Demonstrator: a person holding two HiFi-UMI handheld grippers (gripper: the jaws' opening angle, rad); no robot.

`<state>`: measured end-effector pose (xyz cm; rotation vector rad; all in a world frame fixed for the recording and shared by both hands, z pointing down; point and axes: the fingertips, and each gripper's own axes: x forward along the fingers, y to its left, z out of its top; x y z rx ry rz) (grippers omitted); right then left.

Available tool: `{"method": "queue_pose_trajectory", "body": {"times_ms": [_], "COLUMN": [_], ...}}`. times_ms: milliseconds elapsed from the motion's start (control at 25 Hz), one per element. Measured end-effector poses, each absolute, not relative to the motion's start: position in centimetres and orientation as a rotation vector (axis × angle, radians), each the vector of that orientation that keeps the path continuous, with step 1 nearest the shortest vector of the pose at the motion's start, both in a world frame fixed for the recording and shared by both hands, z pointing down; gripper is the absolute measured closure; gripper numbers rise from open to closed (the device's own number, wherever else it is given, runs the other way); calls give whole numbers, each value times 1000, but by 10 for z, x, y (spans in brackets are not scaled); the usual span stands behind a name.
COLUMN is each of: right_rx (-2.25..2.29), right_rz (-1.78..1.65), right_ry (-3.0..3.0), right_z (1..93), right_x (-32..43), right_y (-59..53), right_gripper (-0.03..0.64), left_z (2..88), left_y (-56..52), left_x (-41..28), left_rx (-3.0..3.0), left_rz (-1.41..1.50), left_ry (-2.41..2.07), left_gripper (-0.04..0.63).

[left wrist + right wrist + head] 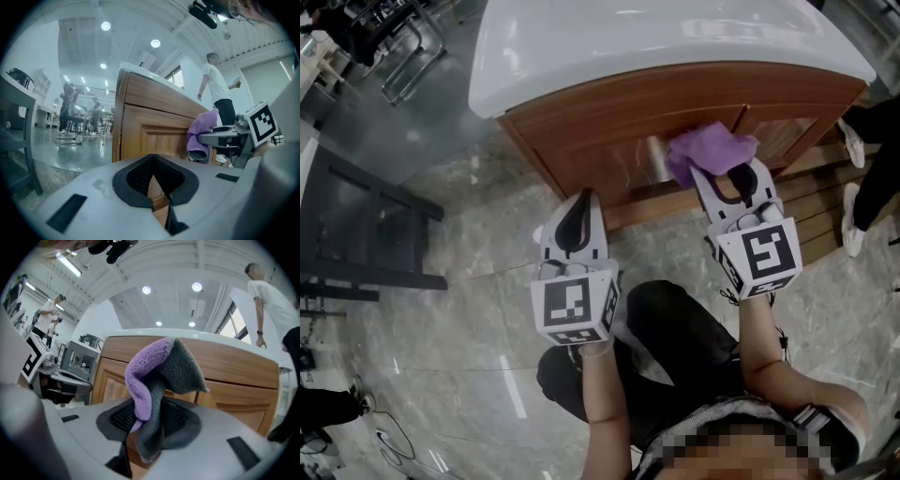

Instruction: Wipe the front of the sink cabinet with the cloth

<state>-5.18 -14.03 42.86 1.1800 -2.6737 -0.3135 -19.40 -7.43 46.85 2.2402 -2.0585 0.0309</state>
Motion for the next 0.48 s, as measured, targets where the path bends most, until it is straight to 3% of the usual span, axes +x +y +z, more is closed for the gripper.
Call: {"method": "queue_pose_trajectory", "body": {"times_ms": [480], "right_rx": [860], "right_rz": [-316], "right_ry": [-2772], "right_z": [458], "right_x": [-140], "right_y": [-94], "right_gripper": [433], "left_z": [478], "left_y": [-52], "left_x": [-225], "left_rx": [2128], "left_rz": [67], "left_ry": [-2132], "left_gripper": [589]}}
